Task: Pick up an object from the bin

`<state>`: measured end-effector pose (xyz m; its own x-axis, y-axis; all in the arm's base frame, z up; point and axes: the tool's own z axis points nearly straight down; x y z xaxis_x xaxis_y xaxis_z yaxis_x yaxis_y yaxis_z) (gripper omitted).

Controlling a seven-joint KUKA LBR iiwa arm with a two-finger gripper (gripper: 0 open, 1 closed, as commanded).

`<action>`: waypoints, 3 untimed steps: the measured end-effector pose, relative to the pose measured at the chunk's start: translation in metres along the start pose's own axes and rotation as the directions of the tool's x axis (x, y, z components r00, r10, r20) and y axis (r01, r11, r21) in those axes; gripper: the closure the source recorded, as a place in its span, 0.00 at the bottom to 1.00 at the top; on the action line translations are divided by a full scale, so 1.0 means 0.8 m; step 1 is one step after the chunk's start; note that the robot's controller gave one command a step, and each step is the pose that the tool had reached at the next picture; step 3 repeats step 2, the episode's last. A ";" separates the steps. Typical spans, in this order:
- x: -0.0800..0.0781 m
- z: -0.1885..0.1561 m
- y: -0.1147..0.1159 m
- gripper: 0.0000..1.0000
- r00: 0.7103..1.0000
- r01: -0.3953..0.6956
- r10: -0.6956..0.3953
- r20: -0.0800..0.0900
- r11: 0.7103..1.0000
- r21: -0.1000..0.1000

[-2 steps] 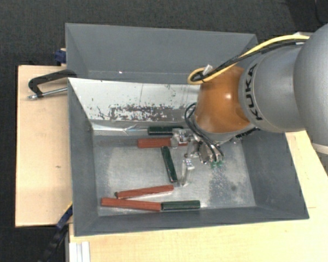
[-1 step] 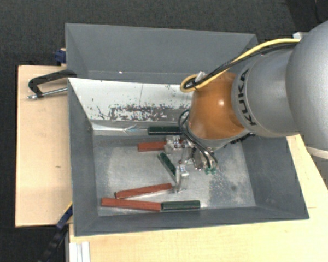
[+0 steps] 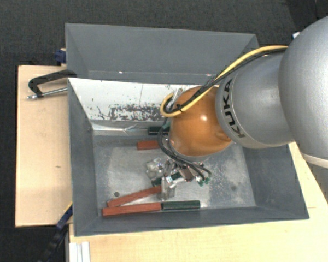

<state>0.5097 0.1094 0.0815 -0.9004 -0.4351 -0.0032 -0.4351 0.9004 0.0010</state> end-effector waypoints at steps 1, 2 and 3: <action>0.000 0.000 0.000 1.00 1.000 0.000 0.000 0.000 1.000 0.000; -0.022 -0.175 0.013 1.00 0.999 0.035 -0.035 0.003 0.999 0.001; -0.022 -0.175 0.013 1.00 0.999 0.035 -0.035 0.003 0.999 0.001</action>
Offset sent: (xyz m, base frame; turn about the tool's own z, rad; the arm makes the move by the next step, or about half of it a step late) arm 0.0094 0.0159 0.1387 -0.0364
